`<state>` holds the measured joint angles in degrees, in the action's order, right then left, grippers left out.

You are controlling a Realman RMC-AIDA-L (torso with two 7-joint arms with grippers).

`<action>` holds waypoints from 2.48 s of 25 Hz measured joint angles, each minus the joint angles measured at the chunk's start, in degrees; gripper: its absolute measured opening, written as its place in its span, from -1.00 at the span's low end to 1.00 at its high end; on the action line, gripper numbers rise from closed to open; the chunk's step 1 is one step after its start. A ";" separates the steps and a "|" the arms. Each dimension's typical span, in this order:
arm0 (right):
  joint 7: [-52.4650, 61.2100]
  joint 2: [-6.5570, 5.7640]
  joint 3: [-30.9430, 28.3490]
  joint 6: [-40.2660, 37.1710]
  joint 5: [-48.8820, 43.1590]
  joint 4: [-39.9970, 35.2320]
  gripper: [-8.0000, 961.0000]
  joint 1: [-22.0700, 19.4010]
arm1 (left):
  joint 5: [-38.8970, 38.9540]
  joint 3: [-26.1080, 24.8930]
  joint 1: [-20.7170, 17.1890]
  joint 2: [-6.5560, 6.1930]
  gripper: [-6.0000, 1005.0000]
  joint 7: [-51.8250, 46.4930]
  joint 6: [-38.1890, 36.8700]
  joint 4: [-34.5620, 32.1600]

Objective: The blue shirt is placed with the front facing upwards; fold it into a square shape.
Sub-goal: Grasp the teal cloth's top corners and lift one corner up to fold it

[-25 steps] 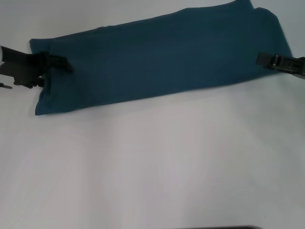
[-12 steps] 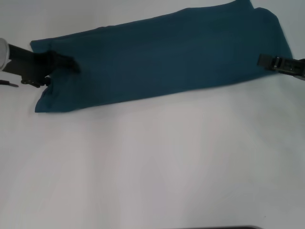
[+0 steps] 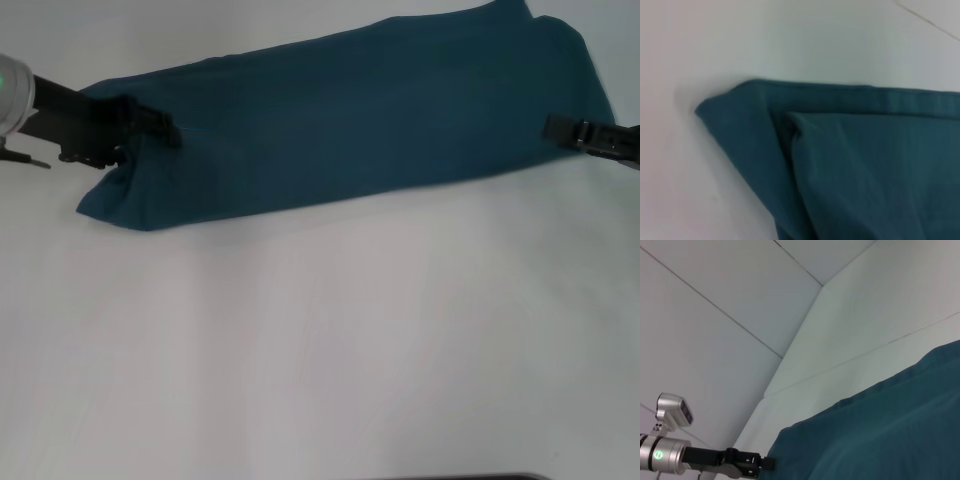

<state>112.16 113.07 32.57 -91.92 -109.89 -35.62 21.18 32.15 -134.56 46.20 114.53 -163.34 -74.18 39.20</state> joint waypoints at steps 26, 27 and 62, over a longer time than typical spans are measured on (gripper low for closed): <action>0.50 -0.02 -0.05 1.20 -0.03 0.04 0.66 0.50 | -0.90 0.70 1.02 0.47 -0.90 1.91 -2.42 1.33; 0.50 -0.03 -0.05 1.28 -0.04 0.06 0.66 0.45 | -0.95 0.70 1.02 0.47 -0.90 2.36 -3.12 1.55; 1.44 0.04 0.57 1.37 -1.93 0.82 0.62 0.76 | 7.42 -7.32 -5.40 -3.14 -0.90 3.82 -21.10 13.78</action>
<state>113.60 113.12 33.14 -90.55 -111.82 -34.80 21.94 39.57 -141.88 40.80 111.39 -159.52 -95.28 52.98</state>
